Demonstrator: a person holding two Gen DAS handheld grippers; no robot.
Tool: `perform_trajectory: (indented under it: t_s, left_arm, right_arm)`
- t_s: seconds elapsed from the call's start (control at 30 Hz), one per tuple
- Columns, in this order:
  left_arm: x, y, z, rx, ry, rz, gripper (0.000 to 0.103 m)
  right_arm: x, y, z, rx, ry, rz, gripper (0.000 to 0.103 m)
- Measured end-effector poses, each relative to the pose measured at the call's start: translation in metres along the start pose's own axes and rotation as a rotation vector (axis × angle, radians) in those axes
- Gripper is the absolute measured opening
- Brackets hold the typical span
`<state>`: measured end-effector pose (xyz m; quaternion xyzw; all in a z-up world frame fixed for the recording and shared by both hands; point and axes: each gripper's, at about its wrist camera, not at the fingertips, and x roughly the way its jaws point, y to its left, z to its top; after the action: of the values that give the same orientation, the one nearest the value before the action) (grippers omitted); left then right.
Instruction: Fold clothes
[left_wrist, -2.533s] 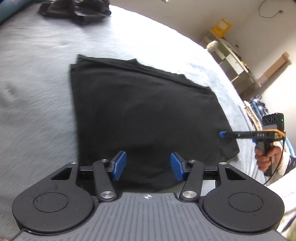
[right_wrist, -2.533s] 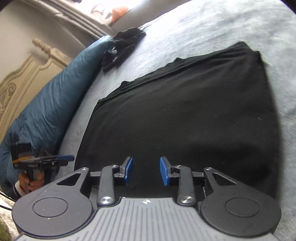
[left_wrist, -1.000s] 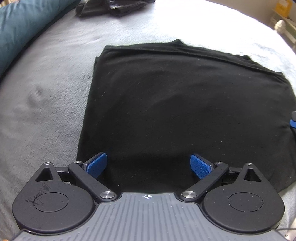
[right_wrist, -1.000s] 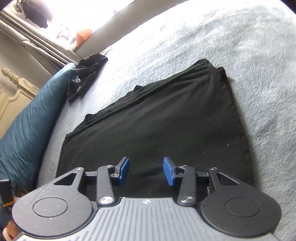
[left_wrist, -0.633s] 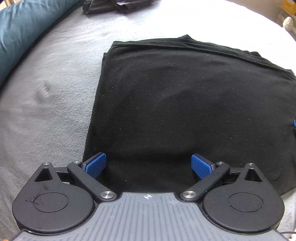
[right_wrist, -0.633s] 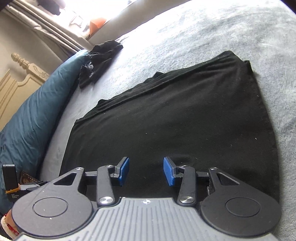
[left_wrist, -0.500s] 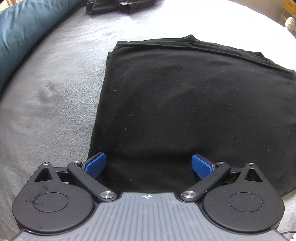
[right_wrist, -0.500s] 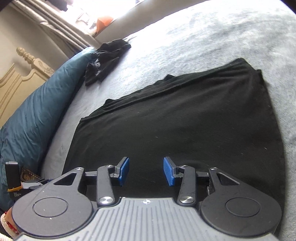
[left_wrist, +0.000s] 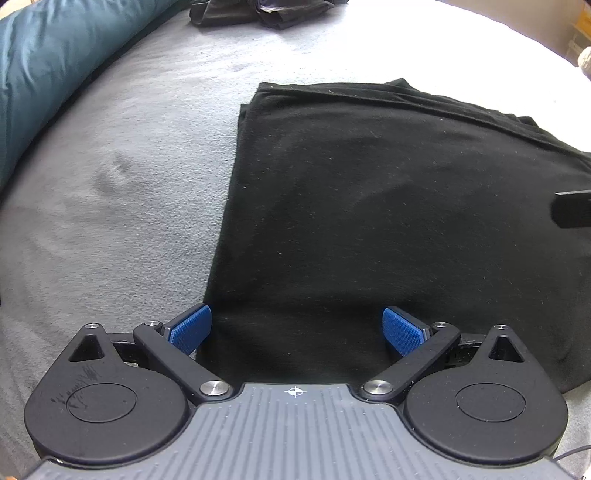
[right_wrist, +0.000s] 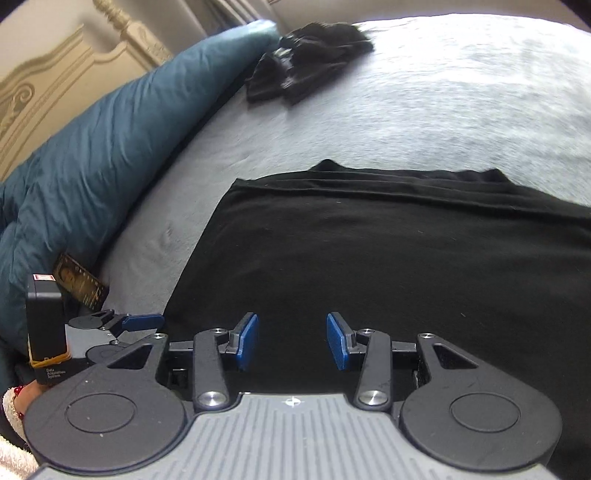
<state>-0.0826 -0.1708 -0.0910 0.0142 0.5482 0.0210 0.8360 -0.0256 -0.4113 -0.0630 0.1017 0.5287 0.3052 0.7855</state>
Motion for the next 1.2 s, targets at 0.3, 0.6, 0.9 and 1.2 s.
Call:
perform_trajectory:
  t_s: [0.3,0.6,0.9,1.2]
  left_arm:
    - [-0.007,0.018,-0.005,-0.008,-0.085,-0.030,0.100]
    - [-0.018,0.039,-0.016,-0.054,-0.265,-0.069,0.103]
    - [-0.013,0.053,-0.027,-0.096,-0.227,-0.190,0.103]
    - [-0.015,0.073,-0.063,-0.161,-0.190,-0.285,0.103]
  right_arm:
    - [0.057,0.042,0.042,-0.011,0.231,-0.035,0.045]
    - [0.078,0.039,0.030,0.140,0.131,0.050,0.045]
    - [0.085,0.020,0.031,0.235,0.135,0.038,0.045]
    - [0.093,0.025,0.028,0.225,0.160,0.057,0.045]
